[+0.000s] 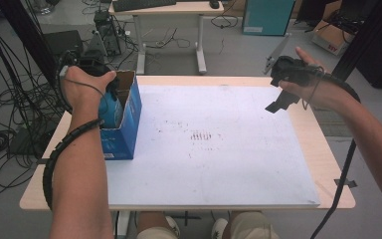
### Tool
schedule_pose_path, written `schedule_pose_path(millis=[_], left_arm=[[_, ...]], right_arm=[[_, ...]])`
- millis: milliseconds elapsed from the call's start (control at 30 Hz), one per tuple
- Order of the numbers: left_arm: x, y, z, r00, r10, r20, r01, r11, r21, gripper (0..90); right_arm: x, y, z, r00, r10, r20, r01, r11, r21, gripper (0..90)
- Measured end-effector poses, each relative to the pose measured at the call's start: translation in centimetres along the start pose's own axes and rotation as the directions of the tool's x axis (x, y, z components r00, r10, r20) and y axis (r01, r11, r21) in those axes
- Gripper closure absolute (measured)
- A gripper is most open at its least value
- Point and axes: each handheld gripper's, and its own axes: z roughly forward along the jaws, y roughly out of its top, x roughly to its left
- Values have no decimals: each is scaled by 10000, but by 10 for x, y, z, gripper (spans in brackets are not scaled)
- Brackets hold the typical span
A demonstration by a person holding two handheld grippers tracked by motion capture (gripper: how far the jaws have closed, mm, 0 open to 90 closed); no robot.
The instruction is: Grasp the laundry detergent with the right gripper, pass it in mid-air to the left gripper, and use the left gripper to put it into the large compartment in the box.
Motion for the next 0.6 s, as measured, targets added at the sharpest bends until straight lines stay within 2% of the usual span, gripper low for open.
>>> schedule_pose_path(millis=[67, 267, 300, 600], left_arm=[[0, 0, 6, 9999, 135, -29, -135, 9999, 42, 363], [-2, 2, 22, 9998, 193, -7, -193, 9997, 126, 363], [-1, 2, 24, 9998, 221, -22, -220, 9996, 153, 363], [2, 1, 42, 9989, 454, -152, -445, 9976, 531, 363]], right_arm=[[-1, 0, 0, 10000, 45, -18, -45, 10000, 8, 73], [-5, -1, 0, 9999, 108, -46, -108, 9999, 4, 73], [-6, -1, -1, 10000, -28, -54, 28, 10000, 72, 73], [-9, -4, 0, 9998, 200, -11, -200, 9997, 150, 73]])
